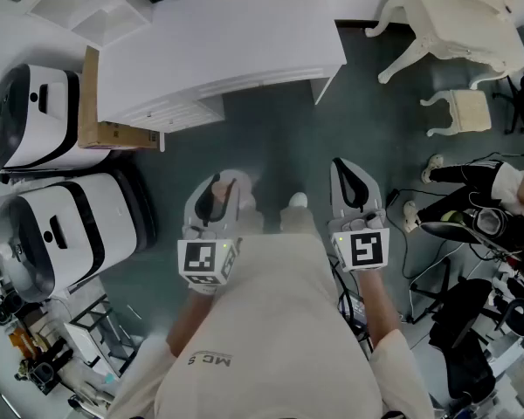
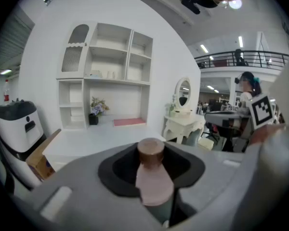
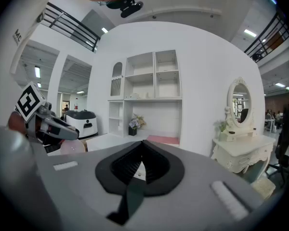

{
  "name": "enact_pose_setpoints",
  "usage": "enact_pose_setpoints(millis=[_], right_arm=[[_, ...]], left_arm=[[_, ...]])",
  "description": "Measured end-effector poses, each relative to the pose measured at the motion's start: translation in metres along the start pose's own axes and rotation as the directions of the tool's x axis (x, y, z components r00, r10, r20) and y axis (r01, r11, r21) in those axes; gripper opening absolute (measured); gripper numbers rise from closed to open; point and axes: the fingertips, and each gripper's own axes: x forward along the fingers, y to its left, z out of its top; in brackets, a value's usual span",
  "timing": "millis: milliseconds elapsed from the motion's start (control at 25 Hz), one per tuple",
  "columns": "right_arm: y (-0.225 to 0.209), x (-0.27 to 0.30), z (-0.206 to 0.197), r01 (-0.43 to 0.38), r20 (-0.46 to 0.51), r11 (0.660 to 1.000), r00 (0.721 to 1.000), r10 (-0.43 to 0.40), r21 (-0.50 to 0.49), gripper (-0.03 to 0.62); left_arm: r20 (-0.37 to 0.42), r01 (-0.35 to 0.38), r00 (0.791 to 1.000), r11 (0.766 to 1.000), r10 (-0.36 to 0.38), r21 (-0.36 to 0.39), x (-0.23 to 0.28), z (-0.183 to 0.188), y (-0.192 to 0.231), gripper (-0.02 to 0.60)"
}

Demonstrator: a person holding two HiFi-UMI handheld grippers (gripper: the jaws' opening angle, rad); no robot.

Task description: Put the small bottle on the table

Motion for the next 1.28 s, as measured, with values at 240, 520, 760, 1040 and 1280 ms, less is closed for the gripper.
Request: enact_pose_setpoints(millis=[240,520,760,1040,1280], right_arm=[[0.018,-0.004,0.011,0.002,0.03,1.0,1.0,-0.002,-0.006,-0.003],[0.015,-0.008,0.006,-0.02,0.008,1.0,1.0,0.02,0.009,-0.003],[0.0,-0.023,0.005,-0.05,0.022,0.998,0.999,0.049,0.031,-0.004],[-0.037,-0.037,-0.014,-0.052,0.0,0.999,0.999,0.052,-0.001,-0.003],[-0.057,-0.005,-0.01,-0.054,0.002,0.999,0.999,0.054,0.01,-0.003]], left_arm=[[0.016,0.027,0.999,0.998,-0.028,0.051,-0.017,0.01,0.0,0.133],[0.038,0.032,0.999,0.997,-0.035,0.07,-0.011,0.027,-0.01,0.133],[0.028,0.025,0.999,0.997,-0.027,0.078,-0.008,0.032,-0.03,0.133],[0.029,0.008,1.0,0.996,-0.011,0.093,0.01,0.033,-0.057,0.133],[0.006,0.02,1.0,0.996,-0.021,0.09,0.049,0.045,-0.05,0.133]])
